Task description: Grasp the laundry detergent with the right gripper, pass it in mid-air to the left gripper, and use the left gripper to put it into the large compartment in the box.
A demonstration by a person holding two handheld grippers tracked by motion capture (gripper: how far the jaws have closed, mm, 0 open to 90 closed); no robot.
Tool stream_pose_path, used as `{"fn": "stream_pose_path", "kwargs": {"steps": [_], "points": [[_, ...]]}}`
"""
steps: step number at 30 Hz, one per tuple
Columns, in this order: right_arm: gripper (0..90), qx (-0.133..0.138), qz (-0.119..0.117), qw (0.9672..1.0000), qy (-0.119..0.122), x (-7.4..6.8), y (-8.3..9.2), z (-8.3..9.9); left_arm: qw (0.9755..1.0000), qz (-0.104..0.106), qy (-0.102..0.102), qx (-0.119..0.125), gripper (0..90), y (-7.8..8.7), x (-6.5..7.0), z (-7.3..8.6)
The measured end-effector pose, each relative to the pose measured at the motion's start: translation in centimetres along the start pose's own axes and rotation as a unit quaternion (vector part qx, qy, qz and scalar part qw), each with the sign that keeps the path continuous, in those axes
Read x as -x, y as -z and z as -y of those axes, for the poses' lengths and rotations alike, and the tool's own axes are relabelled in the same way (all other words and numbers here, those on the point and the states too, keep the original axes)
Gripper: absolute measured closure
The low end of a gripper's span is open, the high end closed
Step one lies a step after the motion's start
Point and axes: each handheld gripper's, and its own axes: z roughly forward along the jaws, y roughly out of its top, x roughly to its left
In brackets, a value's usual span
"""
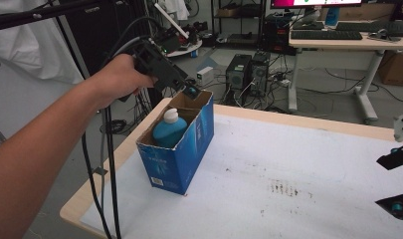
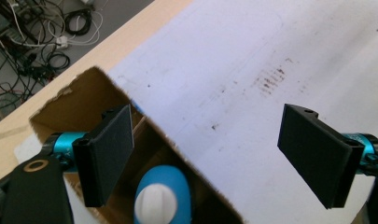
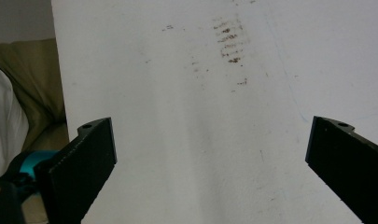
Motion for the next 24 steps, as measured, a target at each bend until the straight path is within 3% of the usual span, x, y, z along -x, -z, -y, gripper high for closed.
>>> {"fn": "stream_pose_path", "kwargs": {"steps": [2, 4, 8, 12, 17, 21, 24], "points": [[0.9, 0.002, -0.001, 1.0, -0.004, 0.0, 0.0, 0.0, 0.9999, 0.01, -0.012, -0.006, 17.6, -0.5, 0.8, -0.5], [0.9, 0.004, -0.001, 1.0, -0.005, -0.1, 0.1, -0.1, 0.9996, 0.008, -0.022, -0.013, 7.1, -1.0, 1.6, -1.1], [0.9, 0.005, -0.001, 1.0, -0.003, -0.1, 0.2, 0.0, 0.9987, 0.015, -0.048, -0.011, 1.6, -1.4, 2.9, -2.2], [0.9, 0.007, 0.001, 1.0, -0.004, -0.1, 0.2, 0.0, 0.9976, 0.021, -0.065, -0.003, 1.5, -1.5, 4.0, -3.3], [0.9, 0.01, 0.002, 0.9999, -0.003, -0.2, 0.3, -0.1, 0.9964, 0.008, -0.084, 0.002, 1.6, -1.7, 5.5, -4.9], [0.9, 0.009, 0.003, 0.9999, -0.006, -0.1, 0.4, 0.0, 0.991, 0.042, -0.127, 0.002, 1.6, -2.1, 6.9, -6.1], [0.9, 0.009, 0.003, 0.9999, -0.007, -0.1, 0.6, 0.1, 0.9876, 0.055, -0.147, -0.01, 1.6, -3.0, 8.1, -6.9]]}}
